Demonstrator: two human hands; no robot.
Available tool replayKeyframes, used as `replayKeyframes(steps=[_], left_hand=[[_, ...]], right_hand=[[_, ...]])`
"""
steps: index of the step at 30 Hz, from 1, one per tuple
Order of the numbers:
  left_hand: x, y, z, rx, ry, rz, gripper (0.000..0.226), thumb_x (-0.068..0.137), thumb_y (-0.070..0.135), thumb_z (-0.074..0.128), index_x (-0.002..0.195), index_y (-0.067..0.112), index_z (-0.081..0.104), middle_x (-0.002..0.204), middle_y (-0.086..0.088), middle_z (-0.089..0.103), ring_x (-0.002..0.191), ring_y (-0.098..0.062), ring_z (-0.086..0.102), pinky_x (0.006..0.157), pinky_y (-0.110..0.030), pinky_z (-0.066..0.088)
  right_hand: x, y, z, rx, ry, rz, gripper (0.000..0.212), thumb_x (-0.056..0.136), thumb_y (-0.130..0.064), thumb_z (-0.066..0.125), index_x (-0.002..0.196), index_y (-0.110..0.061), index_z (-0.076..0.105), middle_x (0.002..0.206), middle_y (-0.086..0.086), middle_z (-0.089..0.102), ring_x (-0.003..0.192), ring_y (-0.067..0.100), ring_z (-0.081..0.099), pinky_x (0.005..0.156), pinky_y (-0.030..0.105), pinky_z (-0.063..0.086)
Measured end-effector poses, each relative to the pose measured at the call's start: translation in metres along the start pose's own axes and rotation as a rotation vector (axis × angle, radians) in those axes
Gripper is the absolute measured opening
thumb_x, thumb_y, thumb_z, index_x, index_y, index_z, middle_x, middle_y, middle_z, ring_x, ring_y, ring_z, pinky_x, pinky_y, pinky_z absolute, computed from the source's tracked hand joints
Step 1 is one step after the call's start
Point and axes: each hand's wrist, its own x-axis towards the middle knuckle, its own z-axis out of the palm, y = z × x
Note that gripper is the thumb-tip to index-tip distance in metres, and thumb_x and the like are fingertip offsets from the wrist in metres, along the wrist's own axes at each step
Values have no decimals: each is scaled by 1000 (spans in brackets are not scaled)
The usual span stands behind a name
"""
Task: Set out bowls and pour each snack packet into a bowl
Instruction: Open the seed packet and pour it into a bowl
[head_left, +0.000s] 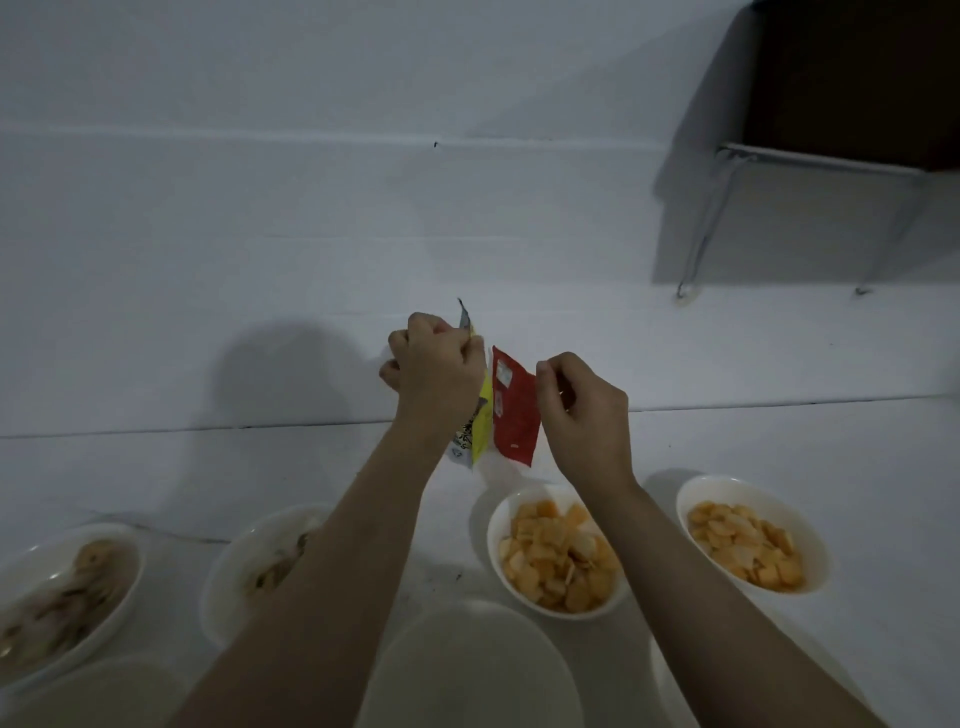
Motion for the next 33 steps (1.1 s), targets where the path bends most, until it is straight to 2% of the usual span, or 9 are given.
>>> replayKeyframes(steps=[7, 10, 14, 17, 20, 24, 27, 29, 33], left_hand=[[-93, 69, -41, -515, -154, -19, 30, 97, 28, 54, 68, 23, 60, 100, -3, 52, 105, -25, 53, 88, -29, 41], [-131, 103, -37, -627, -246, -41, 25, 97, 25, 55, 79, 13, 66, 98, -1, 54, 96, -13, 55, 80, -18, 39], [-181, 150, -17, -746, -327, -11, 24, 96, 23, 58, 73, 25, 62, 96, -1, 56, 81, 9, 52, 70, -1, 35], [-210, 185, 6, -740, -416, 3, 28, 96, 26, 58, 69, 28, 61, 98, 0, 56, 85, 0, 55, 75, -8, 39], [-231, 215, 37, -675, -545, 25, 42, 97, 31, 55, 55, 30, 57, 95, 3, 52, 95, -13, 53, 86, -27, 41], [-260, 250, 79, -580, -660, 90, 48, 98, 32, 51, 50, 29, 53, 73, 8, 33, 78, -29, 33, 73, -41, 39], [-281, 265, 108, -557, -714, 124, 58, 99, 29, 51, 42, 26, 41, 67, 7, 28, 60, -18, 29, 54, -31, 29], [-294, 270, 125, -531, -735, 132, 51, 99, 30, 49, 50, 21, 37, 66, 4, 31, 57, -7, 33, 54, -29, 25], [-317, 273, 151, -482, -804, 63, 42, 101, 32, 46, 70, 3, 47, 70, -4, 42, 66, -16, 44, 64, -33, 32]], right_hand=[[-47, -39, -90, 120, 121, 23, 27, 100, -19, 53, 76, -10, 57, 62, 4, 59, 55, 18, 51, 54, 32, 43], [-68, -38, -139, 150, 171, 78, 27, 100, -18, 54, 74, -11, 58, 62, 2, 60, 56, 18, 54, 55, 29, 45], [-93, -29, -207, 173, 200, 151, 28, 99, -18, 55, 72, -11, 58, 62, 0, 60, 56, 17, 54, 56, 31, 44], [-106, -16, -255, 167, 189, 211, 28, 99, -18, 54, 72, -10, 59, 63, 4, 60, 57, 25, 54, 55, 36, 46], [-117, 5, -296, 158, 144, 301, 29, 99, -18, 53, 72, -9, 60, 64, 6, 63, 54, 16, 52, 51, 25, 45], [-134, 40, -344, 156, 82, 451, 31, 99, -19, 52, 72, -7, 61, 67, 5, 65, 51, 12, 51, 50, 19, 44], [-148, 67, -368, 168, 44, 545, 30, 99, -20, 51, 74, -6, 63, 67, 3, 64, 53, 14, 53, 52, 23, 45], [-156, 83, -379, 182, 7, 600, 29, 99, -20, 51, 77, -5, 63, 66, 0, 63, 54, 15, 54, 53, 26, 46], [-166, 107, -390, 247, -79, 705, 25, 99, -20, 51, 82, -8, 64, 68, 1, 61, 58, 17, 54, 54, 27, 47]])
